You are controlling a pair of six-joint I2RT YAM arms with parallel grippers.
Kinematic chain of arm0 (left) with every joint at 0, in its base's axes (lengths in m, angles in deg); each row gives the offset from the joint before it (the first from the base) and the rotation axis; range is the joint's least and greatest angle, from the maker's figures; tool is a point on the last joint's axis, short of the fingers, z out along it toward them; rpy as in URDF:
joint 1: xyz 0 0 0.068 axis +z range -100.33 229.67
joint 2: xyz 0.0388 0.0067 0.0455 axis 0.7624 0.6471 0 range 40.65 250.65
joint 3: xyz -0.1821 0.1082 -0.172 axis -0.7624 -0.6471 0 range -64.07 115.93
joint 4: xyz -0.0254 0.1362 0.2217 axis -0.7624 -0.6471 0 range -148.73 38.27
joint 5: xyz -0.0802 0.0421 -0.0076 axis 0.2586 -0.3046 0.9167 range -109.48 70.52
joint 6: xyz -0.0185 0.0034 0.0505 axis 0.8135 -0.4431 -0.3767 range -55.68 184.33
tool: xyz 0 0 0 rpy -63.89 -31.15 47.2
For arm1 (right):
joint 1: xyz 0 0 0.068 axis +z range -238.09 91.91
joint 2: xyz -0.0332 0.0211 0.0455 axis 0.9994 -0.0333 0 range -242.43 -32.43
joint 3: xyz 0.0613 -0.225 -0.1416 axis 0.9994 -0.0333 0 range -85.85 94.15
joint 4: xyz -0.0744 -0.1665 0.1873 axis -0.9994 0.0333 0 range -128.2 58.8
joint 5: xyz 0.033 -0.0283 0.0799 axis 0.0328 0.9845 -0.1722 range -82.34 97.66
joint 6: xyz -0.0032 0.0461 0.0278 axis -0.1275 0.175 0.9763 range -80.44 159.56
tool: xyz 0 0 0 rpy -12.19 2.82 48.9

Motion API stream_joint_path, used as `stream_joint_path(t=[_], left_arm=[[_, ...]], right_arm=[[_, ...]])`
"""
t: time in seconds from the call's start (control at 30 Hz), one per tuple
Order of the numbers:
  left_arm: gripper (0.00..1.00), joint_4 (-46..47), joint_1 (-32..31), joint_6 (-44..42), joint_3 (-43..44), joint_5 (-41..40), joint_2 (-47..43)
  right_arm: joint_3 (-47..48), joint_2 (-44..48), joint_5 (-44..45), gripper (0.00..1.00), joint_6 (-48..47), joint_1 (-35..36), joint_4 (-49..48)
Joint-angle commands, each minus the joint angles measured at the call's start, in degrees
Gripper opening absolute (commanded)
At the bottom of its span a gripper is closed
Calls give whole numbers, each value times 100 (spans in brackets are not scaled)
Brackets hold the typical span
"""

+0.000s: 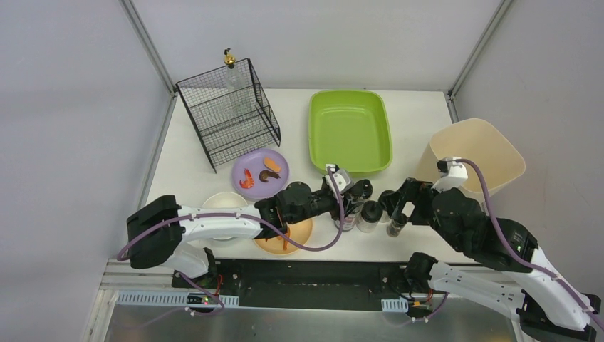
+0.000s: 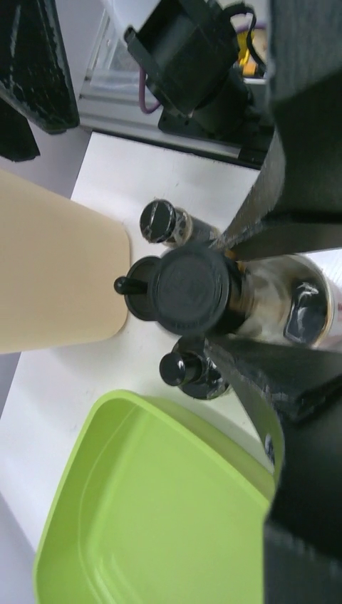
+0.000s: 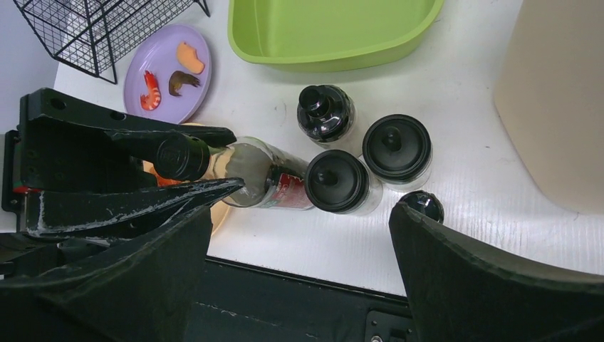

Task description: Clear the kitchen counter

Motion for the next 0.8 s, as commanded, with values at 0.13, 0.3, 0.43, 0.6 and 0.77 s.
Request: stream_joint_path(t=[0.13,0.3,0.43,0.6,0.77], left_arm=[[21,448,-86,-200,231,-199,59],[0,542,-92,-338,228,-349,23],[0,303,-89,-480,310,-417,-208],[0,-512,-87,-554,650,-566,-488],[0,-1118,-87,-571,936,-921,-792]], right_arm=[[-61,108,-14,100,30,24,-153],[-33,92,-41,100,36,27,-118],[-5,86,-18,100,26,21,-89],[16,45,18,100,-15,23,-103],[55,-10,-5,99,-56,22,-172]])
